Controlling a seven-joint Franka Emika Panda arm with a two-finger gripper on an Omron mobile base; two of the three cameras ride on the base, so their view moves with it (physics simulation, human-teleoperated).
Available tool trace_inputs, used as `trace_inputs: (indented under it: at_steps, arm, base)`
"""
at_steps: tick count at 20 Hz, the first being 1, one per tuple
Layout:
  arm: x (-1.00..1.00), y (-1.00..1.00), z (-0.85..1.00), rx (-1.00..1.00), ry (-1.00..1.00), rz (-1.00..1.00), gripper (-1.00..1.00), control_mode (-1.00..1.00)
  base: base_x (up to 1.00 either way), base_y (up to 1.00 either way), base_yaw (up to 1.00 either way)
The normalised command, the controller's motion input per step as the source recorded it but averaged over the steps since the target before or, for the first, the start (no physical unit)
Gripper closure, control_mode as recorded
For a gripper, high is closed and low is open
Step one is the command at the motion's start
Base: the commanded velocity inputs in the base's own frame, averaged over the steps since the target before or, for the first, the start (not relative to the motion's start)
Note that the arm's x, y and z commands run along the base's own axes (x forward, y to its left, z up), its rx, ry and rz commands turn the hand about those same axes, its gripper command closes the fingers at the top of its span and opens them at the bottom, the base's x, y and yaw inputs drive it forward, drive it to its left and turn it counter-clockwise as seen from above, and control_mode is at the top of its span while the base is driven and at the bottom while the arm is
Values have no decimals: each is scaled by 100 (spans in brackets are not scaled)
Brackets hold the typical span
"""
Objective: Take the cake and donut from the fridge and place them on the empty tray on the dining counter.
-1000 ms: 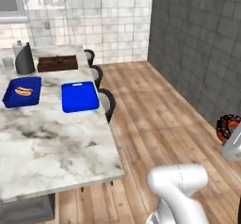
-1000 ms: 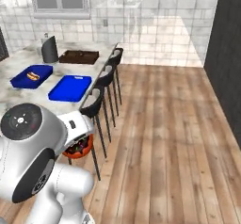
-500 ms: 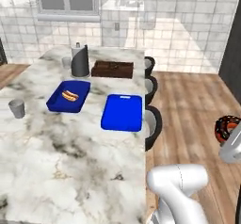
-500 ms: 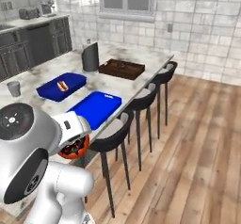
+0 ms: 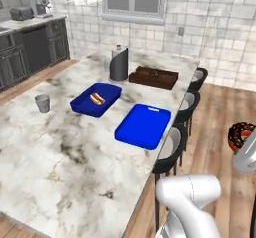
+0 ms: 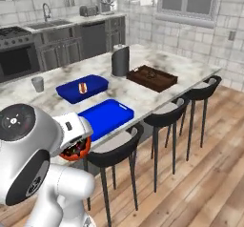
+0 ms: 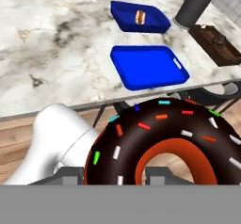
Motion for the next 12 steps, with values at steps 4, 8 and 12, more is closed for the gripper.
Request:
trace_inputs:
  at_steps: [4, 8, 12]
  arm:
    - [0, 0, 0, 0, 0, 0, 100, 100]
    - [0, 0, 0, 0, 0, 0, 100, 100]
    - [0, 0, 0, 0, 0, 0, 100, 100]
  base:
    - [21, -68, 46]
    - [47, -48, 46]
    - [77, -30, 41]
